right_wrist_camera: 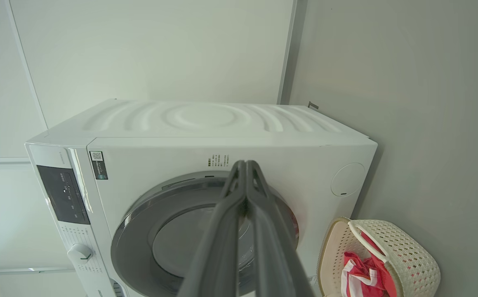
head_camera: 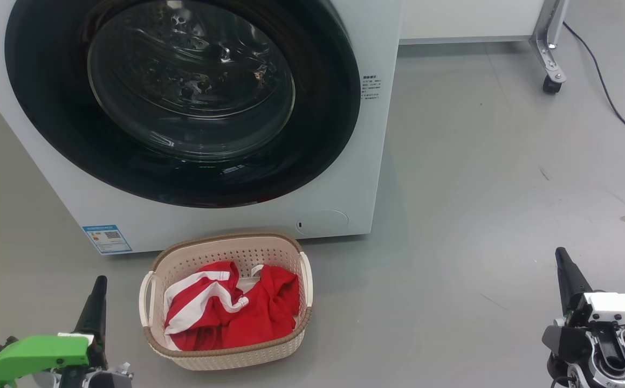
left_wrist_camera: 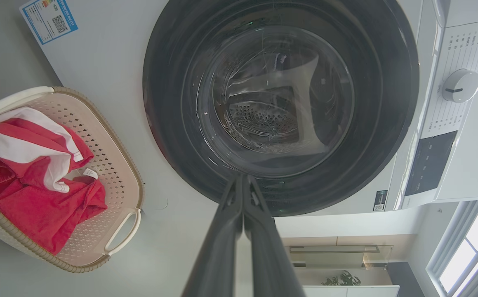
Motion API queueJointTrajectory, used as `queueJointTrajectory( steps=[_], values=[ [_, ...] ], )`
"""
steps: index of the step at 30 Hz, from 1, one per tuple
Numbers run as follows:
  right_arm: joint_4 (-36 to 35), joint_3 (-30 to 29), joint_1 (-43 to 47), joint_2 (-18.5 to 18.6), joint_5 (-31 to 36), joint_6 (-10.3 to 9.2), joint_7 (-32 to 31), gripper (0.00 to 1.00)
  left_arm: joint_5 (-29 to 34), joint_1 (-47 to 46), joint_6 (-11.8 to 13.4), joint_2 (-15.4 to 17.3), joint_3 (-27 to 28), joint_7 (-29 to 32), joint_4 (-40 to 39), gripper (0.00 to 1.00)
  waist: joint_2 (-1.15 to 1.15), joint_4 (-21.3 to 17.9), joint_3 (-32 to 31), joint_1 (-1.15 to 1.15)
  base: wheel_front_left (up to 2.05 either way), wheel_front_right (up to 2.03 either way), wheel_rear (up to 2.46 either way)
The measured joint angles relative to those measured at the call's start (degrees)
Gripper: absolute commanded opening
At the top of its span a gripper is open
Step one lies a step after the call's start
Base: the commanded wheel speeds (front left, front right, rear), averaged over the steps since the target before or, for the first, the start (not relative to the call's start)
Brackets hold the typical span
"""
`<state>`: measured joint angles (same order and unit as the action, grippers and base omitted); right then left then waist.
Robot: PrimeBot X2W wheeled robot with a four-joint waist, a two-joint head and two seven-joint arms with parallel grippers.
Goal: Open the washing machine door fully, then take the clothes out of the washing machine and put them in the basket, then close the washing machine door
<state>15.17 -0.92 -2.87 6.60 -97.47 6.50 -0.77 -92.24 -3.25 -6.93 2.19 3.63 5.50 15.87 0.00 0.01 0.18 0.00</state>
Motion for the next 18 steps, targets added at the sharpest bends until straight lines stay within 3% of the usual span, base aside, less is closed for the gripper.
queueJointTrajectory(
  steps=[18],
  values=[
    [0.2, -0.1, -0.2, 0.0, 0.0, 0.18, 0.0, 0.00, 0.0, 0.0, 0.0, 0.0, 0.0, 0.1, 0.0, 0.00, 0.00, 0.0, 0.0, 0.00, 0.00, 0.00, 0.00]
  ],
)
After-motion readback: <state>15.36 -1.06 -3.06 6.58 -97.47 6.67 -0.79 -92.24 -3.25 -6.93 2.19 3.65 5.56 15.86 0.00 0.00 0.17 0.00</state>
